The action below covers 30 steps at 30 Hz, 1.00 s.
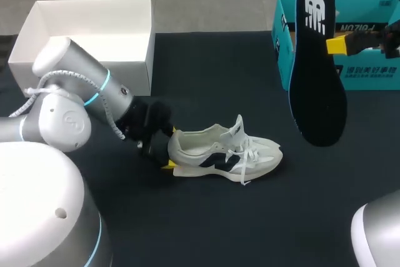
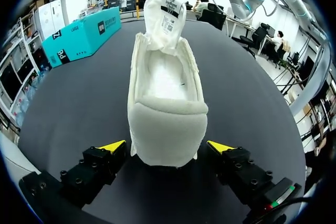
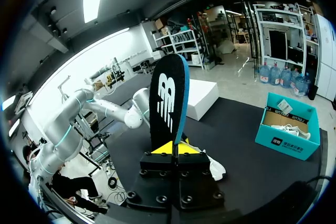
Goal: Take the shoe out of the shoebox, open the shoe tongue, remove and reinsert the insole, then place the shoe into the shoebox
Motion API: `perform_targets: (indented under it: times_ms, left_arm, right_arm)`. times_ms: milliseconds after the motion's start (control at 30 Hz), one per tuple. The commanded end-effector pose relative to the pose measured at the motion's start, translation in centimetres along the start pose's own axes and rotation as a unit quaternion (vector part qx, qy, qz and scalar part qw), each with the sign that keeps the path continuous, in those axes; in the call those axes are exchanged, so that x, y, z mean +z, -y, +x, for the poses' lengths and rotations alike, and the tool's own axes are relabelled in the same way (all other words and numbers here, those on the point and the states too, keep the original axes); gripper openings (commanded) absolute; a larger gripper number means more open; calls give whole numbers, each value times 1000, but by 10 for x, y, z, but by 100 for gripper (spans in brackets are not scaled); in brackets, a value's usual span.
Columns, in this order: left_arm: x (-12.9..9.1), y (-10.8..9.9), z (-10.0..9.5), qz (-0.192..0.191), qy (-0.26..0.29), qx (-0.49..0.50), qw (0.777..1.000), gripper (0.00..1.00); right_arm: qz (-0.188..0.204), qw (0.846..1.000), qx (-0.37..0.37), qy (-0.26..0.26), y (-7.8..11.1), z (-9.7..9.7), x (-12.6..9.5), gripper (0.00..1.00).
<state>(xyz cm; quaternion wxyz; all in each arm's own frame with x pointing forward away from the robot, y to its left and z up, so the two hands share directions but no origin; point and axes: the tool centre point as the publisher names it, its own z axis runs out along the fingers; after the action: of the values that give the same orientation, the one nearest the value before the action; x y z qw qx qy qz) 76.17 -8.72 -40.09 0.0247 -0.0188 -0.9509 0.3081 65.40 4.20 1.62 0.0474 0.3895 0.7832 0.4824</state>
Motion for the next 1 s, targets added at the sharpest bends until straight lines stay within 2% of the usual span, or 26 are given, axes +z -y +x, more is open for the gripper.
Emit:
perform_targets:
  times_ms: [33,267,533,767,1000]
  left_arm:
    - [-15,8,0,-139,-11,-2,990,100]
    - [-26,6,-2,-218,-15,-5,976,100]
    - [-33,13,2,-278,-2,14,961,100]
    - [-41,25,5,-299,23,13,954,100]
    - [-46,31,4,-309,21,16,951,100]
  right_arm:
    - [3,1000,0,-1,-3,-1,2,0]
    - [3,1000,0,-1,-3,-1,2,0]
    - [3,1000,0,-1,-3,-1,2,0]
    - [3,1000,0,-1,-3,-1,2,0]
    - [3,1000,0,-1,-3,-1,2,0]
